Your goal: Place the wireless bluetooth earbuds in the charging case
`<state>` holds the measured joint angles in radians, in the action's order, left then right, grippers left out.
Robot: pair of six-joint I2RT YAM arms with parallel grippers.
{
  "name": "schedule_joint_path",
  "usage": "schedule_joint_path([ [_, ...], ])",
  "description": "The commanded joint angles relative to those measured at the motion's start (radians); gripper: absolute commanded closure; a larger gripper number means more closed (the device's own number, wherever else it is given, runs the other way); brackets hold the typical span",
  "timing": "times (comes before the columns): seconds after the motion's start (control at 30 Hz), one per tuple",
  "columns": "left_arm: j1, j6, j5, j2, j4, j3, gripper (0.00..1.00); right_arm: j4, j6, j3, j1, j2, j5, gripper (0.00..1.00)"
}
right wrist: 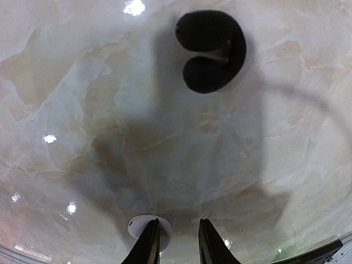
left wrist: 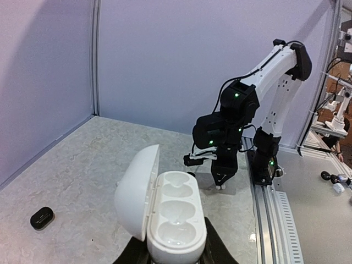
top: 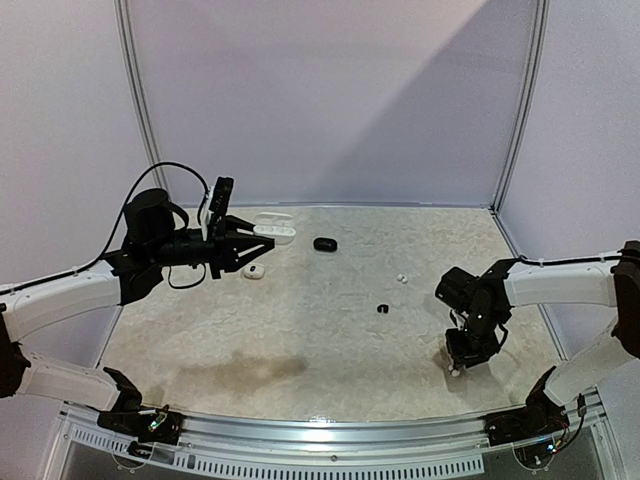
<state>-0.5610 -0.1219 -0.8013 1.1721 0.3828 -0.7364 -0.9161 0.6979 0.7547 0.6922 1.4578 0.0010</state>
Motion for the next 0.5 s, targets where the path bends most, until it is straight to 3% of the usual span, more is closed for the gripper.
schedule_joint_path([
  [0.0, -0.008, 0.018, -0.009, -0.012, -0.007, 0.005, 1.0, 0.042, 0.006, -0.034, -0.004, -0.024, -0.084, 0.75],
  [0.47, -0.008, 0.042, -0.007, -0.012, -0.013, 0.006, 1.0, 0.101, 0.009, -0.062, -0.003, -0.057, -0.244, 0.78],
])
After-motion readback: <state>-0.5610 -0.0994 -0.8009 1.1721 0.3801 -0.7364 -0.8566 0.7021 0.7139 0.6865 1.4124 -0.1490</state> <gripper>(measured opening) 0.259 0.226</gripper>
